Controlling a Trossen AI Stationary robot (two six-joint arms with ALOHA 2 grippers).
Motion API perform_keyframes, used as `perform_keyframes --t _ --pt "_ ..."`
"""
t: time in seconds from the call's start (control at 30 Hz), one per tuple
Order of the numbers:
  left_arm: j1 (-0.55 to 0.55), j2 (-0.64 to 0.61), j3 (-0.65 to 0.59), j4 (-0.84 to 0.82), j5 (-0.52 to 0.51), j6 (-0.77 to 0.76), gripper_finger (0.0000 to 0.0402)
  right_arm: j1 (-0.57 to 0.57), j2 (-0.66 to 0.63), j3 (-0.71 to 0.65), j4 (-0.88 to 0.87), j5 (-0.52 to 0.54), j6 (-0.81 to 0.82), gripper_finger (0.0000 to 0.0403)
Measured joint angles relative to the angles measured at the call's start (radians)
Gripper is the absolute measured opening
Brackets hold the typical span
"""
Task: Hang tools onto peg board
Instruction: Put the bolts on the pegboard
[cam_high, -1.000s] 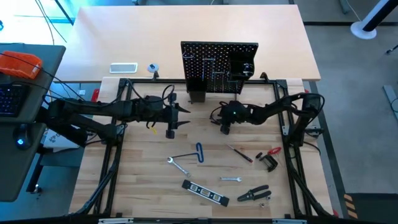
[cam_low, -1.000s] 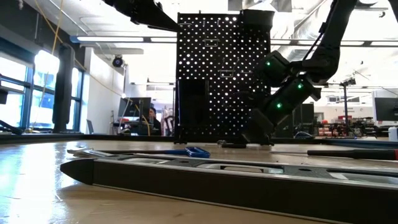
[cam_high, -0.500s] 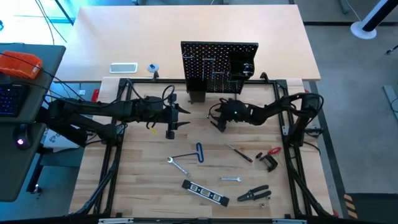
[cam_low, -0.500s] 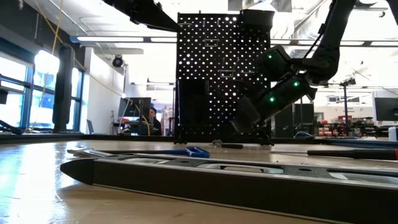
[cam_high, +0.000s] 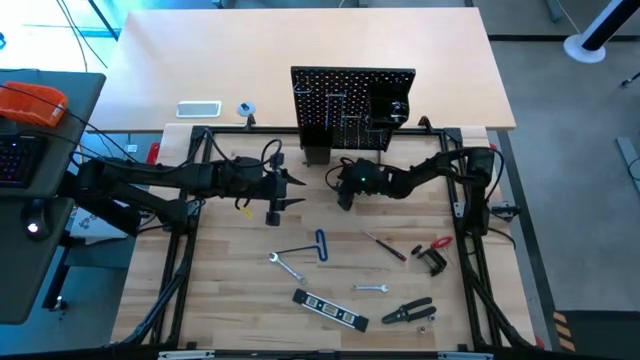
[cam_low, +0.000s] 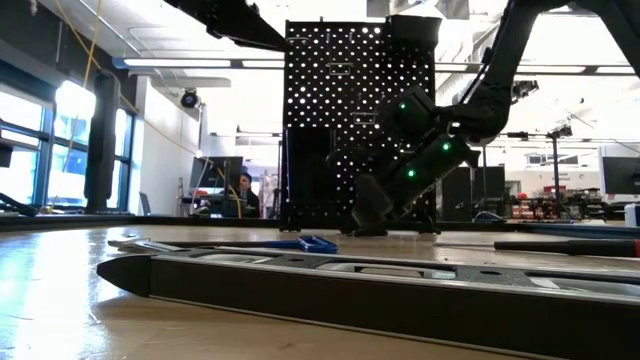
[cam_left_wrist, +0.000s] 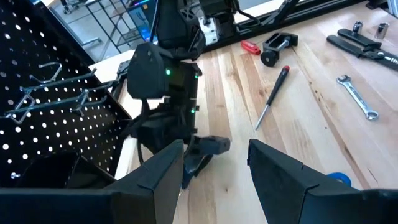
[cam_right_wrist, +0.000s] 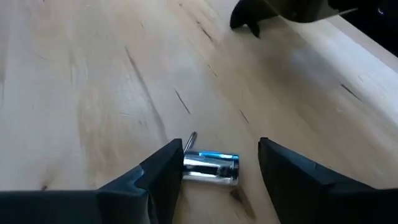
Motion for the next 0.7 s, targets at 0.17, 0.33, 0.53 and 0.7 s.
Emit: perform_keyframes --t 0.17,0.33,0.53,0.7 --pt "0.000 0.000 0.000 -0.004 0.000 0.000 0.0175 0.000 -0.002 0.000 -0.023 0.013 0.016 0.0198" --pt "0.000 0.000 0.000 -0.002 -0.002 0.001 0.0175 0.005 -0.002 0.000 -0.036 -0.001 0.016 0.0133" --pt "0.000 0.000 0.000 -0.002 -0.001 -0.008 0.0175 0.017 -0.003 0.000 -0.039 -0.009 0.008 0.0100" --pt "0.010 0.000 0.000 0.007 0.024 -0.054 0.0175 0.027 -0.004 0.000 -0.041 -0.016 0.003 0.0100"
